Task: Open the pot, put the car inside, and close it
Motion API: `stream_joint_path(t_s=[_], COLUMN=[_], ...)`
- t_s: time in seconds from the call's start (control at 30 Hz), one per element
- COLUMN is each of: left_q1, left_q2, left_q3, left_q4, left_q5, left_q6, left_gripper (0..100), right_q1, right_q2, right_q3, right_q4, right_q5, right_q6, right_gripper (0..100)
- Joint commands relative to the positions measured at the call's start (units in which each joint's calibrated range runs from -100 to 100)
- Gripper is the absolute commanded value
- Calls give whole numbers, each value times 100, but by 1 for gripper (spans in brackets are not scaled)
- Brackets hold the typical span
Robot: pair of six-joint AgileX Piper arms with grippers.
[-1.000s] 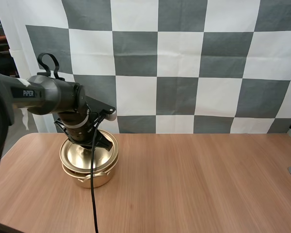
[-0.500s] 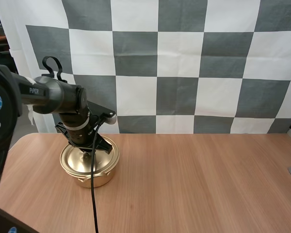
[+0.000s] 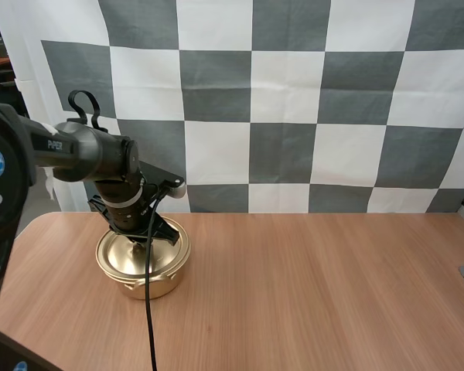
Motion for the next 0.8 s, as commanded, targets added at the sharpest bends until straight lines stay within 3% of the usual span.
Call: stream_joint_path(t_s=[0.0, 0.23, 0.33, 0.4, 0.77], left_q1=[-4, -4, -4, -4, -4], left_q2=[4, 4, 4, -18, -238], left_q3=[4, 4, 4, 4, -21], left_q4=[15, 111, 190, 206, 236], left_q5=[33, 13, 13, 13, -416], left_q6=[-12, 271, 483, 628, 718], left_gripper=[16, 56, 86, 100, 100], right_q1=[-1, -1, -1, -1, -1], right_q2=[-4, -4, -4, -4, -4], right_q3=[0, 0, 0, 0, 0], right_q4=[0, 0, 13, 13, 98], right_q5=[0, 0, 0, 0, 0], right_q6=[3, 3, 3, 3, 3], right_gripper=[100, 100, 100, 100, 100])
